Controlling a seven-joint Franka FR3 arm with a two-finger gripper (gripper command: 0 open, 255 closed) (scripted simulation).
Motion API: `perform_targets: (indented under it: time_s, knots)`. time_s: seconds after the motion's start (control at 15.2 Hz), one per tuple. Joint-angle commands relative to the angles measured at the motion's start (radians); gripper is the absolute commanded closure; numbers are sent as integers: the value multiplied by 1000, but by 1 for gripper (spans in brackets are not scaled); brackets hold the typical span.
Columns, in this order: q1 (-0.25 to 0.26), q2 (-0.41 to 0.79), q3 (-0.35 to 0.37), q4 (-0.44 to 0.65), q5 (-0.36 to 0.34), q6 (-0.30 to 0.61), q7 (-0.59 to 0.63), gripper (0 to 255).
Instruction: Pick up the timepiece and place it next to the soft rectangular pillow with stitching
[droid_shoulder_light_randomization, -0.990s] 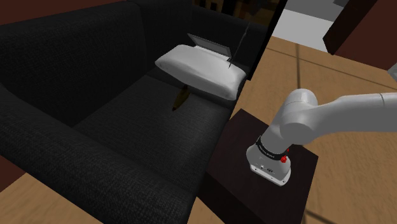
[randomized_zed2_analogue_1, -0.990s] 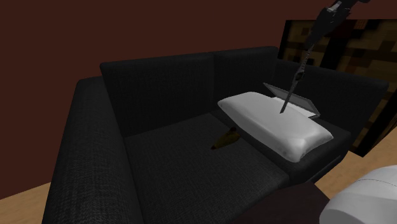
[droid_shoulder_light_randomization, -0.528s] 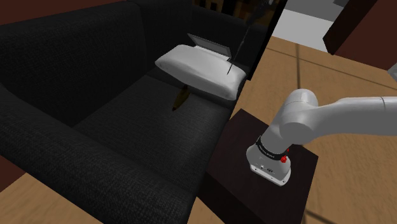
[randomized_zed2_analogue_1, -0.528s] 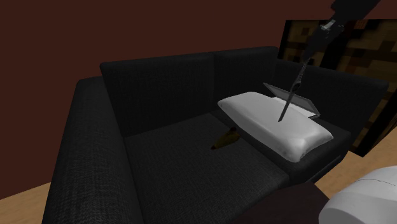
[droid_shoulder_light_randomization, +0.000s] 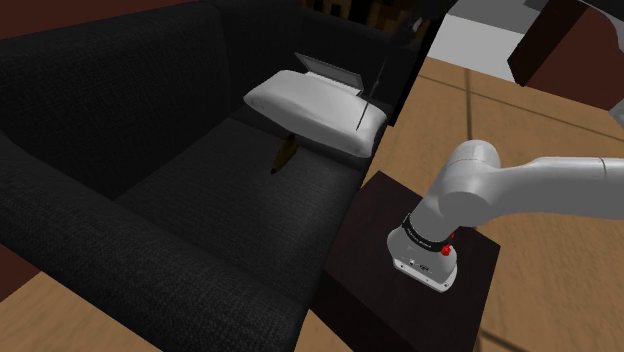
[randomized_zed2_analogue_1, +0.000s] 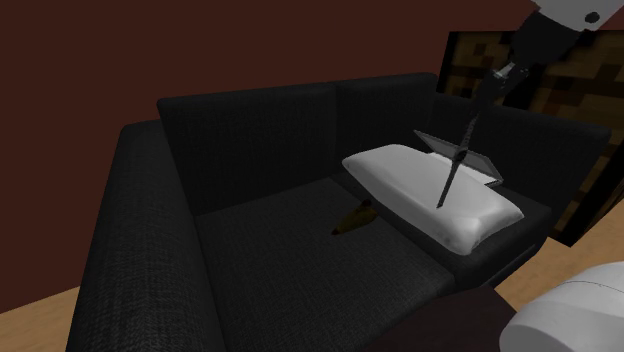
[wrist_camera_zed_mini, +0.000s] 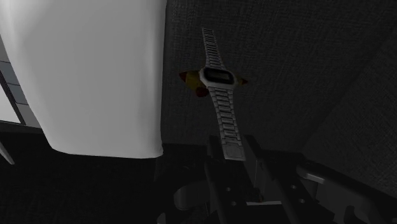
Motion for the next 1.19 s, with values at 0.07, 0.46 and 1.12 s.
perform_targets:
  time_s: [0.07, 0.46, 1.12]
  knots:
    - [-7, -14, -10, -45, -8, 31, -7, 255]
    - [-22, -42, -26, -138, -22, 94, -17, 255]
    - [-48, -75, -61, -283, -51, 203, -37, 255]
